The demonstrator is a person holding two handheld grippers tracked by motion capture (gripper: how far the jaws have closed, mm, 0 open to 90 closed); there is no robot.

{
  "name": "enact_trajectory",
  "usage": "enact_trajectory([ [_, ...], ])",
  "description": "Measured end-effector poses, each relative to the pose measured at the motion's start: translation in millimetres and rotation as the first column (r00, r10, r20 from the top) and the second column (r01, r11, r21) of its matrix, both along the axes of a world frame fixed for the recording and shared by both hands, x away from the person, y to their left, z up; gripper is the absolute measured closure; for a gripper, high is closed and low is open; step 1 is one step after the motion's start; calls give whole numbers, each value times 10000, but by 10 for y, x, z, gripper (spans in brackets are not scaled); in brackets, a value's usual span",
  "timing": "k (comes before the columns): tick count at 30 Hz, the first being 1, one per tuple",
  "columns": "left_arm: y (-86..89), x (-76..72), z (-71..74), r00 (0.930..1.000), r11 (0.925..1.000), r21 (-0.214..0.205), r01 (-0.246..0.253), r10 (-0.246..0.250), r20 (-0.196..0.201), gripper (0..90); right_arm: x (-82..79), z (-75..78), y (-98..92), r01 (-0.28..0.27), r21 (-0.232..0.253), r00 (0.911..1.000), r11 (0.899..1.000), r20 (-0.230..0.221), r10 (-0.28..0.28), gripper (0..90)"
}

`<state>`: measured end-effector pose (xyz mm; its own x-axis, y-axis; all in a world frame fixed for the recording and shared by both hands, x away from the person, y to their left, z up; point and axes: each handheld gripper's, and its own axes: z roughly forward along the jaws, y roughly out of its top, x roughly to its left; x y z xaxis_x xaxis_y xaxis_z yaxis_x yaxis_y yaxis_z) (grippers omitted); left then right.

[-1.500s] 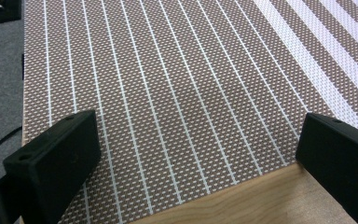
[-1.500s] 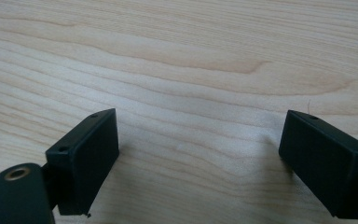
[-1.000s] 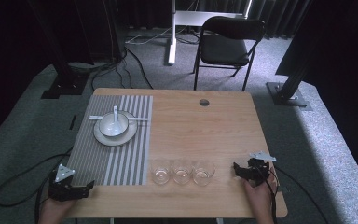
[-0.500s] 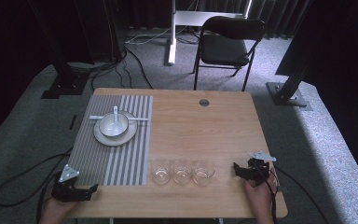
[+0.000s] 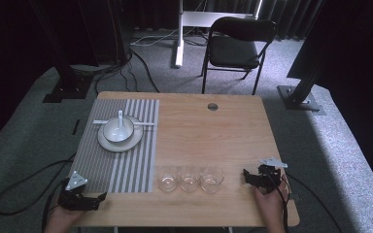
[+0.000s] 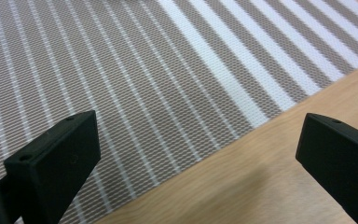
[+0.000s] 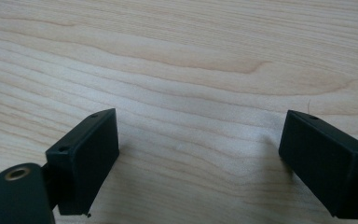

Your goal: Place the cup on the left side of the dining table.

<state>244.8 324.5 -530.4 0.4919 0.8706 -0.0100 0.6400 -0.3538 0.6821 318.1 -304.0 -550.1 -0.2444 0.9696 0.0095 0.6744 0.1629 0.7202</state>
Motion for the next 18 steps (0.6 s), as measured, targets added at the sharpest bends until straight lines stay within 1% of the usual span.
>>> enact_trajectory([
  [1, -15, -2, 4, 10000, 10000, 41, 24, -24, 40, 2, 0, 0, 0, 0, -1, 10000, 10000, 1, 0, 115],
  [3, -33, 0, 11, 9999, 9999, -22, 128, -127, 41, 2, 0, 0, 0, -1, 4, 10000, 10000, 2, 1, 115],
  [4, -42, 2, 13, 9999, 10000, -13, 96, -96, 70, 1, 0, 0, 0, 0, -3, 10000, 10000, 2, 0, 115],
  [8, -76, 5, 17, 9995, 9994, -125, 327, -326, 18, 2, 0, 0, 0, 2, 1, 10000, 10000, -2, -2, 115],
  [9, -91, 3, 17, 9994, 9993, -130, 349, -348, 88, 2, 0, 0, 0, -1, -3, 10000, 10000, 1, 1, 115],
  [12, -138, 1, 37, 9988, 9988, -112, 472, -471, 124, 2, 0, 0, 0, 2, 0, 10000, 10000, 0, -2, 115],
  [18, -217, 21, 77, 9968, 9966, -261, 784, -779, 202, 2, 0, 0, 0, -2, 0, 10000, 10000, 3, 2, 115],
])
